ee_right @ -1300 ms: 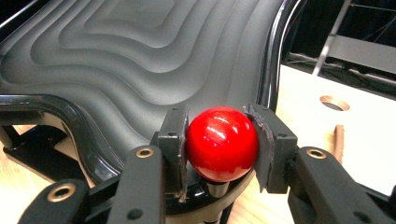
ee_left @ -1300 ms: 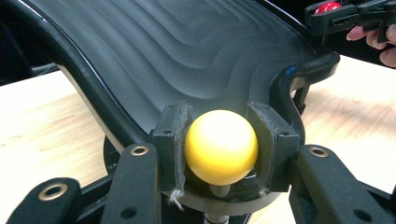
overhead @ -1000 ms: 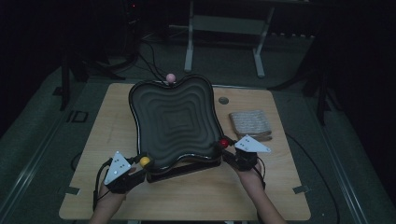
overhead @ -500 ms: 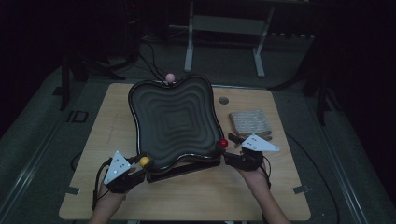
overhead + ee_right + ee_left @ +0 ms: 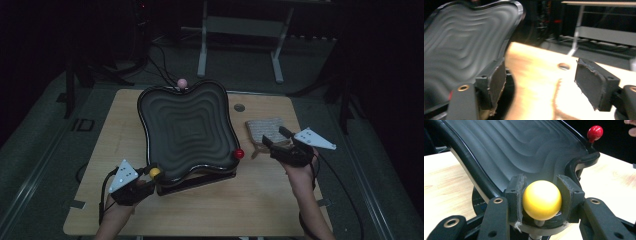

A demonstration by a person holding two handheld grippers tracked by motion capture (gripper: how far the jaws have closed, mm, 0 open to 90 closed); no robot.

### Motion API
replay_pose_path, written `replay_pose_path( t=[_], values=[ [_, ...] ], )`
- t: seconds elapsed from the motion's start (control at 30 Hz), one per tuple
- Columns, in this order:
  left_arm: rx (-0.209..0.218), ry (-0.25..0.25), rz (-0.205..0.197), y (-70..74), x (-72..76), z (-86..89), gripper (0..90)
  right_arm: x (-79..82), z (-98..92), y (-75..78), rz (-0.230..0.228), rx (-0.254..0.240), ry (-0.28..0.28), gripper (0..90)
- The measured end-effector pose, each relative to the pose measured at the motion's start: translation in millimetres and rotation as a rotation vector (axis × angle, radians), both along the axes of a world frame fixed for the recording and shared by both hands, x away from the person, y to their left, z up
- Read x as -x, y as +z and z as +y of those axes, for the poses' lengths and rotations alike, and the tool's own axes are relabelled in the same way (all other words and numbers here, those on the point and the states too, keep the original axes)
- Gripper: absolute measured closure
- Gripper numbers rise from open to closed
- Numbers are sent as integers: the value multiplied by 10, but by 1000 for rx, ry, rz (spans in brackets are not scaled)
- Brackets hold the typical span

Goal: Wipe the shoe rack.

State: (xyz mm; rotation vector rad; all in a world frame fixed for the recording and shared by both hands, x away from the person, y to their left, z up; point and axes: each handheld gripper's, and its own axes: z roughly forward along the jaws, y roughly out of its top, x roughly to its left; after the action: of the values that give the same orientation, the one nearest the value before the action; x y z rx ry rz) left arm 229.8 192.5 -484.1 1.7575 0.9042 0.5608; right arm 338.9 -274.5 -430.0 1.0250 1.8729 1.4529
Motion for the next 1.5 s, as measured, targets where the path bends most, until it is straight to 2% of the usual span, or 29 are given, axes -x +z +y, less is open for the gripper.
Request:
replay_pose_path(
  t=[0.1,0.17,0.2,0.27,0.3,0.33,0.37,0.47,0.53,0.67,0.77,0.9,0.97,1.07,1.2,1.27,1.3,1.37,1.47,1.5],
  values=[
    [-13,14,-19,-13,22,-20,581,-115,-99,52,-13,14,-28,319],
    [-6,14,-18,-15,21,-17,583,-166,-117,64,-8,25,-18,324],
    [0,14,-15,-14,18,-15,584,-291,-145,63,10,43,-12,348],
    [8,12,-9,-13,13,-10,585,-415,-169,26,20,59,-35,382],
    [8,12,-9,-13,13,-10,585,-415,-169,26,20,59,-35,382],
    [4,8,-10,-12,11,-7,585,-483,-182,-2,36,51,-32,380],
    [4,4,-9,-12,9,-3,586,-592,-186,-49,73,50,-26,373],
    [2,-3,-7,-9,4,4,587,-822,-168,-160,141,79,-42,350],
    [5,-7,-8,-12,6,6,587,-963,-165,-228,171,85,-61,349],
    [6,-16,-12,-18,8,12,587,-1185,-133,-365,182,112,-115,313],
    [15,-17,-11,-24,8,16,587,-1346,-120,-499,242,101,-117,297],
    [17,-18,-11,-27,16,16,587,-1520,-120,-664,295,113,-140,280],
    [16,-20,-9,-23,12,16,587,-1590,-128,-728,306,135,-166,280],
    [20,-21,-11,-28,14,18,587,-1700,-140,-832,337,125,-190,234],
    [31,-22,-12,-37,11,24,587,-1815,-115,-989,394,138,-214,129],
    [33,-24,-12,-38,10,26,587,-1837,-98,-1083,421,164,-228,98],
    [33,-24,-12,-38,10,26,587,-1837,-98,-1083,421,164,-228,98],
    [37,-24,-13,-42,11,27,587,-1849,-62,-1239,443,216,-240,91],
    [45,-28,-10,-45,6,32,587,-1854,-35,-1241,436,240,-222,93],
    [46,-27,-10,-46,6,32,587,-1864,-45,-1240,446,233,-218,98]
  ],
)
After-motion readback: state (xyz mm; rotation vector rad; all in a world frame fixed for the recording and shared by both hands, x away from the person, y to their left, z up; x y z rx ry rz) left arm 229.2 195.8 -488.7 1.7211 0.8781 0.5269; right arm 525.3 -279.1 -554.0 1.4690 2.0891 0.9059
